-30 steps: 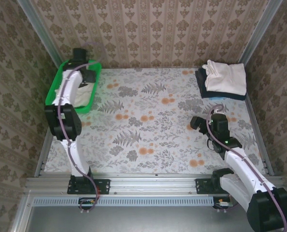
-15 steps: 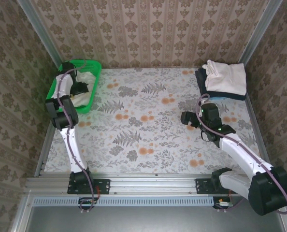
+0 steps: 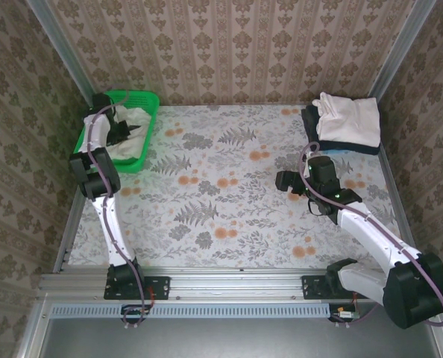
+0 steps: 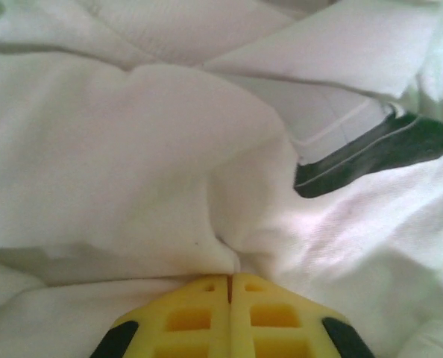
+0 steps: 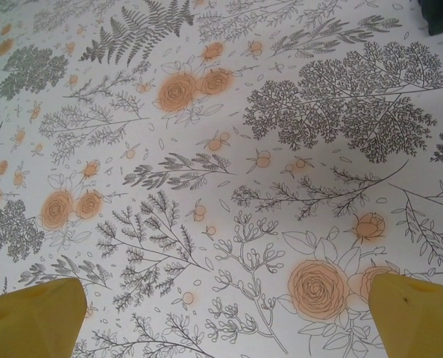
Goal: Fold and stack the t-shirts
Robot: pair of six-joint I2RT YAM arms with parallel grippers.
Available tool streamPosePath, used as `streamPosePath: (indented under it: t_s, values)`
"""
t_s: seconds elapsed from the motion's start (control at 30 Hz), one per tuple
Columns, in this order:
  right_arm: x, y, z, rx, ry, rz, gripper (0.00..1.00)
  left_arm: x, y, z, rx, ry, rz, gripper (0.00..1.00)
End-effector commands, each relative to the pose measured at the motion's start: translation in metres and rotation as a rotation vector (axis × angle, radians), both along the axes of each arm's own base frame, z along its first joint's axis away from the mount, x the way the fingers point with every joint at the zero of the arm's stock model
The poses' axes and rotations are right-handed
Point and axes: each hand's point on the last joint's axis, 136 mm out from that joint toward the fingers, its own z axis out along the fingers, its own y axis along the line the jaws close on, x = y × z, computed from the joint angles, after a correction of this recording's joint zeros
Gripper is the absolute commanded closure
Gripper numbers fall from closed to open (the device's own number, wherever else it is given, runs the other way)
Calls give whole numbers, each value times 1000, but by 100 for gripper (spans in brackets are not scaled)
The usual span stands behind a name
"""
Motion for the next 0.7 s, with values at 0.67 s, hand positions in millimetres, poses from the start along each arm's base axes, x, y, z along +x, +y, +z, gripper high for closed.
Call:
streamPosePath:
  t_s: [0.67]
  values:
    - [-11,-8,24,4,-66,-34,0,-147,-242,482,91,-1039,-418,100]
